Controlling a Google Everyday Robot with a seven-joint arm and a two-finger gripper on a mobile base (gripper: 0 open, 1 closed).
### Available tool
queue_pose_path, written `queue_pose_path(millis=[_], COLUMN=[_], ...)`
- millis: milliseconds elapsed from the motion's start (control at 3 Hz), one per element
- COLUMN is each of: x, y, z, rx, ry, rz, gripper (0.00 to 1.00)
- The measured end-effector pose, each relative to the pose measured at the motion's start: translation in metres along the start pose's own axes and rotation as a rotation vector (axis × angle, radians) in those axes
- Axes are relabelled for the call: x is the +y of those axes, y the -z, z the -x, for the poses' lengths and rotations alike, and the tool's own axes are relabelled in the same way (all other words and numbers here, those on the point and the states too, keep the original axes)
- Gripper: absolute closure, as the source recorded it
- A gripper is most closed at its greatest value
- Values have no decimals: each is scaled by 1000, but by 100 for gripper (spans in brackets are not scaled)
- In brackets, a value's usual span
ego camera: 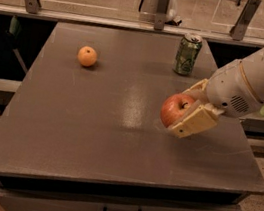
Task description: Move apple near orange
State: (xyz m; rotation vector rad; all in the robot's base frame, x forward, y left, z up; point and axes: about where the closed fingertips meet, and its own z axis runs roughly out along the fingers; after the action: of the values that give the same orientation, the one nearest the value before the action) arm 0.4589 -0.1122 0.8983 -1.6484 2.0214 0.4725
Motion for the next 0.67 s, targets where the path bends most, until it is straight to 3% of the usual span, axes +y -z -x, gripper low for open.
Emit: queue_pose_path(millis=[333,667], x=[0,-16], y=[0,-17], z=[0,23], rx=[1,-7], ry=[0,31], rz=[1,2], gripper=[100,100])
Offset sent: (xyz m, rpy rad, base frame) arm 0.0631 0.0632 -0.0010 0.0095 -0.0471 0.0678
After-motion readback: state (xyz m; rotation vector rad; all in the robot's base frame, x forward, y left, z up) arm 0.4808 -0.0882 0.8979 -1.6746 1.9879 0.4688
